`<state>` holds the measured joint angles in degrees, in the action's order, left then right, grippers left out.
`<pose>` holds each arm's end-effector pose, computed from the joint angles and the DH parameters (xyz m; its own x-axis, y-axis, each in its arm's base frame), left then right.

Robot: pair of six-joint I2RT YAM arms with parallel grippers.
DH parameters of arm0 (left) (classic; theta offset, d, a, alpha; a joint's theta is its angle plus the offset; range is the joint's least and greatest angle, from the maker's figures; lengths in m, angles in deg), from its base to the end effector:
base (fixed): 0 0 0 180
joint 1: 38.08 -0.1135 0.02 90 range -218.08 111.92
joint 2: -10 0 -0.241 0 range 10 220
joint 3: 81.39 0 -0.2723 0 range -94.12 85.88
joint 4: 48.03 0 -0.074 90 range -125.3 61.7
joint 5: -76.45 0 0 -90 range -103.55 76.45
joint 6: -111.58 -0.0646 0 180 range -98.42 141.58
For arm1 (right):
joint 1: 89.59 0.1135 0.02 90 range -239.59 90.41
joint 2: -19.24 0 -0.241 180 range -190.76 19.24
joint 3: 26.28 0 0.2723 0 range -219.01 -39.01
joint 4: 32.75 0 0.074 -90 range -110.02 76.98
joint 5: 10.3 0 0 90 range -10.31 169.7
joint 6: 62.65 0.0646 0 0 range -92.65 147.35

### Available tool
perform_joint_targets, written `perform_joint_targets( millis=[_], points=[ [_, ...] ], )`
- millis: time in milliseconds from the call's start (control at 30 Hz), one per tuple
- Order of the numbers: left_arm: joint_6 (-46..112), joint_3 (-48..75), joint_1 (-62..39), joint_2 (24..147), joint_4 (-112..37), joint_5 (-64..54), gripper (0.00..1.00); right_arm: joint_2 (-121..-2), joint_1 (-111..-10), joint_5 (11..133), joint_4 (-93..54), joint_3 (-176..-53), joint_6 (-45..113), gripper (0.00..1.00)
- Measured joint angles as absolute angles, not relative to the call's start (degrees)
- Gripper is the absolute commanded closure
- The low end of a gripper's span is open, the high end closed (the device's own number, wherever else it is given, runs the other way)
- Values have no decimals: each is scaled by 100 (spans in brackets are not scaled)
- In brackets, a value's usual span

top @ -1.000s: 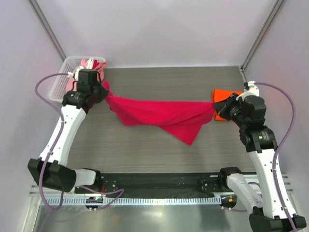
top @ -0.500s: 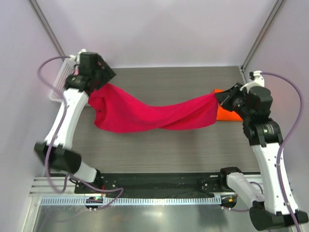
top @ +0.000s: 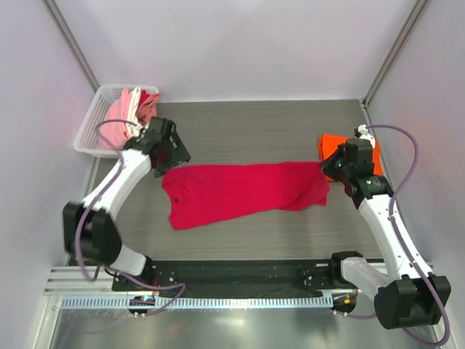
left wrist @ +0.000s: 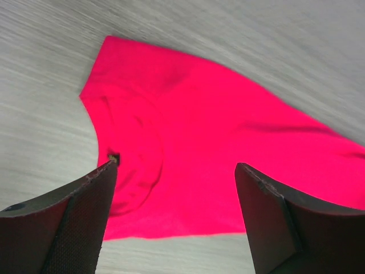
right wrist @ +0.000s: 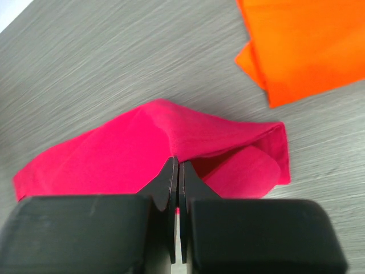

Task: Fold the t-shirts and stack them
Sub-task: Flatten the tshirt out

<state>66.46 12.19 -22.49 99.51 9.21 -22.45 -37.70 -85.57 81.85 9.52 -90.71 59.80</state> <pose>0.3476 -0.0866 0.2201 -0.7283 -0.5205 -0.4456 -0.4547 0.8537 -0.2540 0.2718 0.0167 0.2719 -0.5013 0.5023 -0.7046 0.2721 0.8645 0.4226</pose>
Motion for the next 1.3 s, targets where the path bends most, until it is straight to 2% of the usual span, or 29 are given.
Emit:
perform_joint_targets(
  millis=[67,167,300,500,700,833,1100,1200,1233,1300],
  points=[
    [6648,1637,-2257,9094,720,-2204,24,-3775,-8571,8360,683,-8783,6074,99],
    [6683,2288,-2264,8063,473,-2088,29,-3779,-8575,8565,324,-8368,6216,99],
    [6832,3385,-2264,7328,272,-1944,33,-3871,-8586,8731,-71,-8027,6338,99],
    [7225,4885,-2262,6528,296,-1835,32,-4002,-8586,8797,-694,-7666,6347,99],
    [7518,5582,-2264,6179,-189,-1644,33,-3961,-8586,8766,-1420,-7087,6353,99],
    [7566,5925,-2264,6351,-541,-1432,39,-3961,-8586,8692,-1702,-6766,6364,99],
    [7562,6257,-2264,6436,-766,-1282,41,-3735,-8586,8462,-2191,-6538,6358,99],
    [7569,6399,-2264,6181,-762,-1290,48,-3738,-8586,8421,-2277,-6538,6356,99],
    [7569,6458,-2264,6085,-764,-1292,57,-3735,-8586,8406,-2299,-6538,6356,99],
    [7582,6563,-2264,5958,-779,-1292,68,-3735,-8586,8388,-2314,-6536,6356,99]
  ],
)
